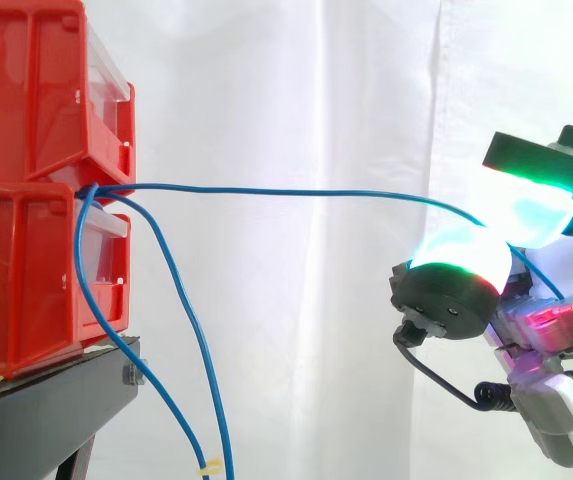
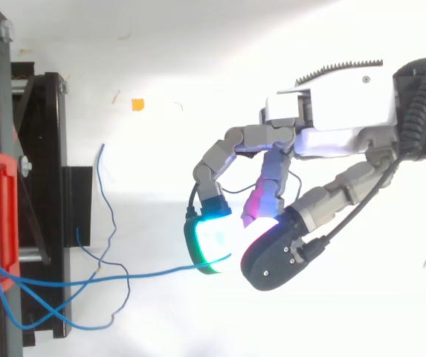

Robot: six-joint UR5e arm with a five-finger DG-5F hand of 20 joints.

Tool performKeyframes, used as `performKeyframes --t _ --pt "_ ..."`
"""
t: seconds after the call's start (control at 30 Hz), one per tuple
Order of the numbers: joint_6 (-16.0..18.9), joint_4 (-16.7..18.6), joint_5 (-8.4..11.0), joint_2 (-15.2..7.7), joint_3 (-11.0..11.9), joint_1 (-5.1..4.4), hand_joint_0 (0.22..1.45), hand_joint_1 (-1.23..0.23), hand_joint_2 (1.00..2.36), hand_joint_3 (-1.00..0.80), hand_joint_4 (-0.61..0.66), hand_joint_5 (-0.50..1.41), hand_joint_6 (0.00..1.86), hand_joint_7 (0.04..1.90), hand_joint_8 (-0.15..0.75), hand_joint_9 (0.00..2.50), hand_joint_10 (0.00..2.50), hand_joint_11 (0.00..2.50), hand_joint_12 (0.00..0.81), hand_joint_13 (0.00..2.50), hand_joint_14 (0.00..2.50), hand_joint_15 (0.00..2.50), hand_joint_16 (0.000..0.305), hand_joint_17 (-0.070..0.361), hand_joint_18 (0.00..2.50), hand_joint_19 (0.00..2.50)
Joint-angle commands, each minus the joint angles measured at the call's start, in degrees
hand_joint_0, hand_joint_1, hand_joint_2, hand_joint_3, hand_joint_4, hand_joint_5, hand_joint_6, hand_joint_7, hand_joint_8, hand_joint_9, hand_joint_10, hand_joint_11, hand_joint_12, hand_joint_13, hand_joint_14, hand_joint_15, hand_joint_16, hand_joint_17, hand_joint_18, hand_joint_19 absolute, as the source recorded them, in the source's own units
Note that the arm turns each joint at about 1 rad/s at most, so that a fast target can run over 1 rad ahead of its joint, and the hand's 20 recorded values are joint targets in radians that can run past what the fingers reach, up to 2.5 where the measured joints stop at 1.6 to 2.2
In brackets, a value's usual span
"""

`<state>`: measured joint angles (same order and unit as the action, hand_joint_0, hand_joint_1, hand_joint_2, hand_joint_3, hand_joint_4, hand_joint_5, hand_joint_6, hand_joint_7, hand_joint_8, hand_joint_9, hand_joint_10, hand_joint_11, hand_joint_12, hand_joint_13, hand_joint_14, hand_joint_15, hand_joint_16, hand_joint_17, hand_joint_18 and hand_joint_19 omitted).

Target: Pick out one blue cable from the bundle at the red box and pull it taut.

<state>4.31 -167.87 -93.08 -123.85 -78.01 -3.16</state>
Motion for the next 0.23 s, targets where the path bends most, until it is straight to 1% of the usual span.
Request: performKeyframes --t 0.0,0.2 --pt "0.0 0.0 0.00 0.0 0.0 0.08 0.62 -0.83 1.01 -0.08 -0.20 -0.05 0.86 1.08 0.310 1.41 0.02 0.62 0.332 1.08 0.02 0.44 0.046 0.103 0.96 0.37" --pt "0.0 0.0 0.00 0.0 0.1 0.00 0.62 -0.83 1.01 -0.08 -0.20 -0.05 0.86 1.07 0.310 1.41 0.02 0.61 0.336 1.09 0.02 0.44 0.046 0.103 0.96 0.38"
